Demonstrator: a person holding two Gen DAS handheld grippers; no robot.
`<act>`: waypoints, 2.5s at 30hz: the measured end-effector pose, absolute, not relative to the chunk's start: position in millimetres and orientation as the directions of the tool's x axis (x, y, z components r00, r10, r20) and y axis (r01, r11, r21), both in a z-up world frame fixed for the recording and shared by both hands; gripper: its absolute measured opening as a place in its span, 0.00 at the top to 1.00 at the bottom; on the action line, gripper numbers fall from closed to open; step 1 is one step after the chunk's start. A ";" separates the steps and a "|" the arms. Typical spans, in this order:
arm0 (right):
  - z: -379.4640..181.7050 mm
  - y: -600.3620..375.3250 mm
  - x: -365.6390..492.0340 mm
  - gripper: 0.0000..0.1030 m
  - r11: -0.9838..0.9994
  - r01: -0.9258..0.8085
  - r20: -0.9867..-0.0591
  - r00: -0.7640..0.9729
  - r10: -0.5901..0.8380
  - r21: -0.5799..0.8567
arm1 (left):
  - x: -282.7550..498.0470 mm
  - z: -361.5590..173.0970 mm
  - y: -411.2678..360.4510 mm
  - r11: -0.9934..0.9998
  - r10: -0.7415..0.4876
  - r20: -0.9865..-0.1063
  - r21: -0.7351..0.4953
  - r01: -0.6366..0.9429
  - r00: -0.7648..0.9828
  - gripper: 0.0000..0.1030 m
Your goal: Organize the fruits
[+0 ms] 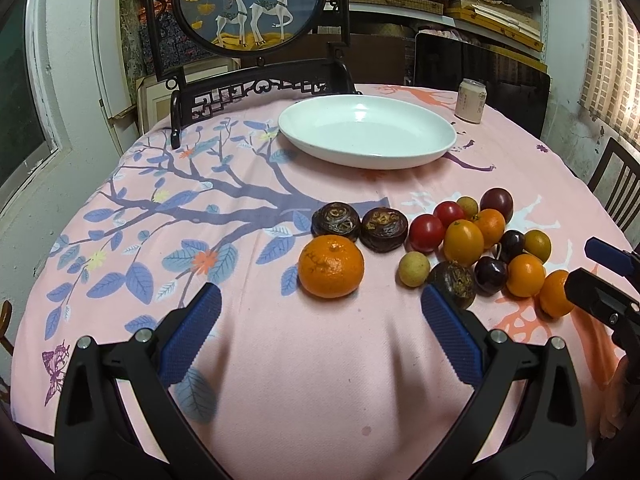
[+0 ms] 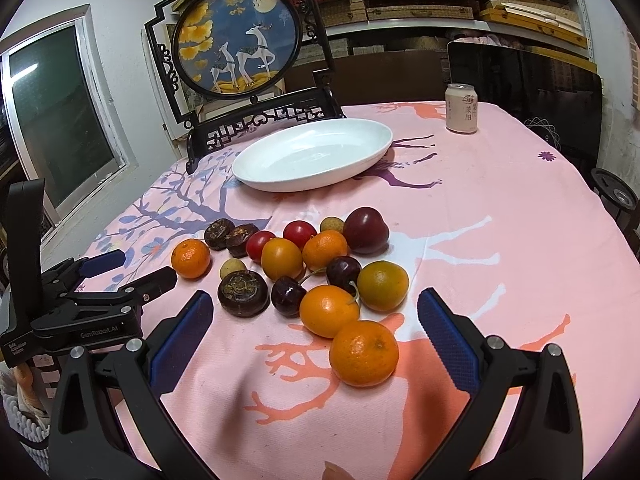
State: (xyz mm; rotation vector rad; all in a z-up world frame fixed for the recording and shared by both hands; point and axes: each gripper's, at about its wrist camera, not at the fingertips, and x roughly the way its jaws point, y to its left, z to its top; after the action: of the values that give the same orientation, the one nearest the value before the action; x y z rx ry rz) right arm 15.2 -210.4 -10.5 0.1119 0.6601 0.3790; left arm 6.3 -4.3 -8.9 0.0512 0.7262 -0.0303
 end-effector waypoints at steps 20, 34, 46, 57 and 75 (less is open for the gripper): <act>-12.3 -208.8 15.7 0.01 0.924 -0.311 -0.581 0.719 0.382 0.224 | 6.6 -9.7 -2.5 0.998 -0.011 -0.672 0.033 0.045 0.740 0.02; -12.3 -208.7 15.7 0.01 0.923 -0.312 -0.579 0.718 0.385 0.226 | 7.2 -10.1 -1.6 0.998 -0.010 -0.676 0.034 0.045 0.737 0.02; -12.4 -209.1 15.5 0.01 0.922 -0.312 -0.578 0.719 0.386 0.228 | 7.3 -10.0 -1.5 0.998 -0.010 -0.676 0.033 0.045 0.737 0.02; -12.9 -209.1 15.2 0.01 0.921 -0.313 -0.579 0.717 0.389 0.231 | 7.1 -10.6 -1.2 0.998 -0.010 -0.678 0.033 0.045 0.735 0.02; -56.3 -238.2 27.2 0.01 0.965 -0.263 -0.819 0.548 0.171 0.025 | 31.6 -46.1 -2.8 0.994 -0.035 -0.833 0.026 0.102 0.552 0.02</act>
State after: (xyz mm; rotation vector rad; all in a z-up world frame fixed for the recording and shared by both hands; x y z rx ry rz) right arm 27.2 -238.2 -56.3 -0.1047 0.9572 0.2571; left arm 31.6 -2.8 -46.1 0.0740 0.9827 -0.0816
